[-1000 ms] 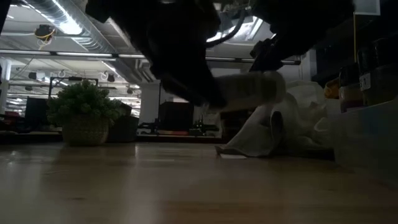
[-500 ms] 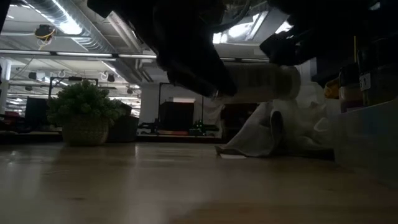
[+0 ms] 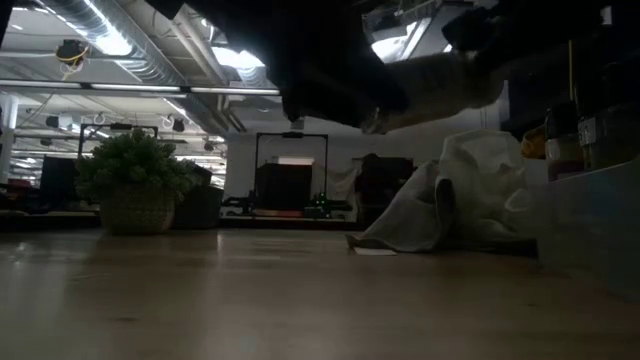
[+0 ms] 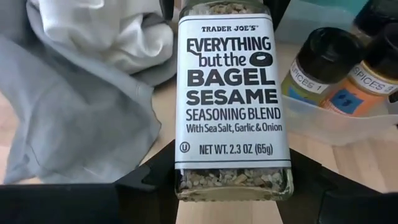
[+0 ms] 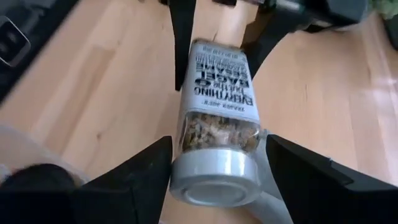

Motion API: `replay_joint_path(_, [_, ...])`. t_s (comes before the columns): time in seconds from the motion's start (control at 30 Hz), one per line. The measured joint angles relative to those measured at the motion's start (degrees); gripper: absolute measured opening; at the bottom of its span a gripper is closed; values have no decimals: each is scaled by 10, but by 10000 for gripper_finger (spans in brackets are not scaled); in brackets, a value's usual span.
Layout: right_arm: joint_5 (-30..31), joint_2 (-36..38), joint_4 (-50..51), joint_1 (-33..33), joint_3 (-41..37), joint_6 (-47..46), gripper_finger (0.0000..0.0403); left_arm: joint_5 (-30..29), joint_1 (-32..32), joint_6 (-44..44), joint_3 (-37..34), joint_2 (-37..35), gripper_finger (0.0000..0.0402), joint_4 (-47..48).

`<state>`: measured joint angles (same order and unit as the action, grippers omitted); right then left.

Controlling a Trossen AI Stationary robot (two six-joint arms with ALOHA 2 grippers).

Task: Sort spices by type
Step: Put the white seasoning bottle into the green bin

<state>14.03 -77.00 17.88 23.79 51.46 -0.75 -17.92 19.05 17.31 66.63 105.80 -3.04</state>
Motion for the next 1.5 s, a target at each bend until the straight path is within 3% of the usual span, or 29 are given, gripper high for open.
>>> replay_joint_path(0.33, [-61,20,-2,-1,0,-53,259,-12,9,-47,-1,1,182,-38])
replay_joint_path(0.73, [-70,20,-2,-1,0,-81,258,-25,17,-58,-1,1,182,-42])
replay_joint_path(0.97, [-81,20,0,-1,0,-98,208,-31,17,-55,-1,1,182,-40])
replay_joint_path(1.2, [-91,20,-1,-1,0,-114,207,-27,17,-41,-1,1,183,-41])
replay_joint_path(1.5, [-118,18,114,-1,53,-167,208,-28,16,-14,-1,1,295,-43])
